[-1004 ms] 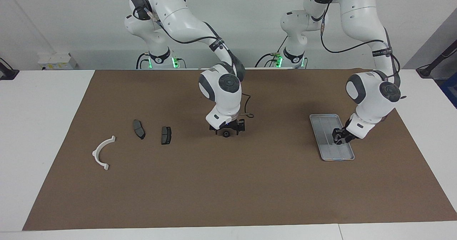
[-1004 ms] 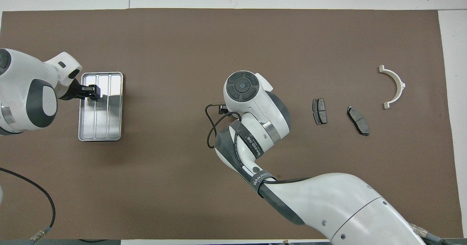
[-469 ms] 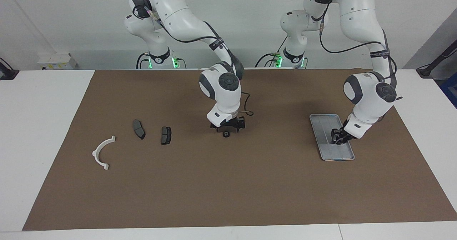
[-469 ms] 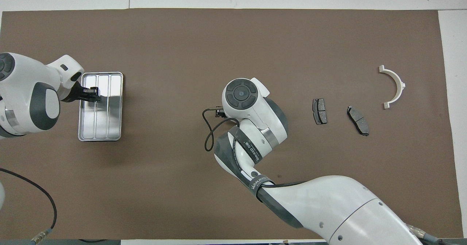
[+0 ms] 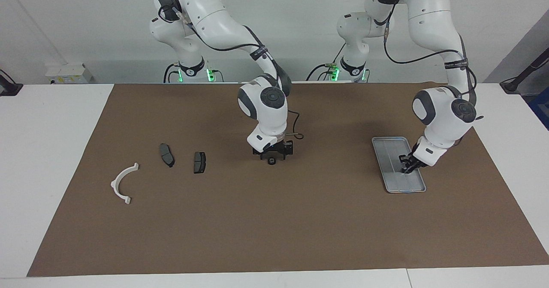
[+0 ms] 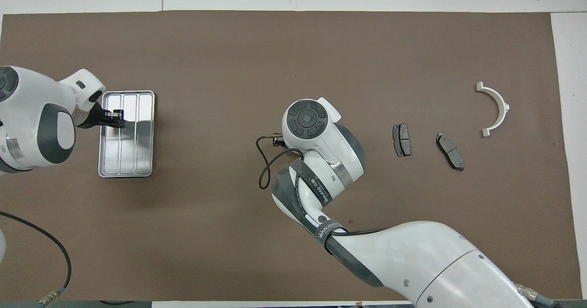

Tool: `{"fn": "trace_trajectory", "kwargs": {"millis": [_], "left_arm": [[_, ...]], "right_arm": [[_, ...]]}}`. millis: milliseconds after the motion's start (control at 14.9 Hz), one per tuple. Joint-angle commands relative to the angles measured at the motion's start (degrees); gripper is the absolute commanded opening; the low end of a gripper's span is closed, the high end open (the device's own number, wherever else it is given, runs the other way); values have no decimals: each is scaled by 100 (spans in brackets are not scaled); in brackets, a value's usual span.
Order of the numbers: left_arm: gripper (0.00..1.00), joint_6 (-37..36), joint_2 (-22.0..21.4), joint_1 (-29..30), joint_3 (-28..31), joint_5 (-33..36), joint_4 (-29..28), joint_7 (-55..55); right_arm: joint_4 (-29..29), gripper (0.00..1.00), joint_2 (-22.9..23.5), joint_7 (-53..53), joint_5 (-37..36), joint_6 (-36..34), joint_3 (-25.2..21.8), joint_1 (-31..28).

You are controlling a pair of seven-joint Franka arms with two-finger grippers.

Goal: Place bearing gear from tray to pile

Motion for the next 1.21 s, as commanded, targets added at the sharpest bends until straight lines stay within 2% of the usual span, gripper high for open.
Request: {"fn": "trace_trajectory", "kwargs": {"millis": [0,201,335,469,603,670,804,1138], "left_arm": [[11,-11,-133,-15,-42,88,-9,-172],[11,-343,-115,-366,-68,44,456,-724],[11,-372,-98,-760,-103,35,633,-1470],[11,-327,-98,-1340,-95,18,668,-2427],[11,-336,-63,-1876,-86,0,748,-3263],[11,-354,-62,-2044,-86,0,748,-3563],[11,-371,-62,-2317,-95,-9,748,-3837],[11,-336,-62,-3064,-86,0,792,-4988]], "right_arm": [[-255,80,-153,-97,101,234,63,-113],[-282,66,-153,-106,101,296,63,-139],[-282,56,-153,-114,101,314,63,-157],[-282,40,-144,-114,101,375,63,-200],[-273,15,-144,-97,101,375,63,-210],[-256,8,-144,-97,92,366,63,-210],[-177,4,-153,-106,92,262,54,-236],[236,4,-583,-947,84,-607,63,-902]]}}
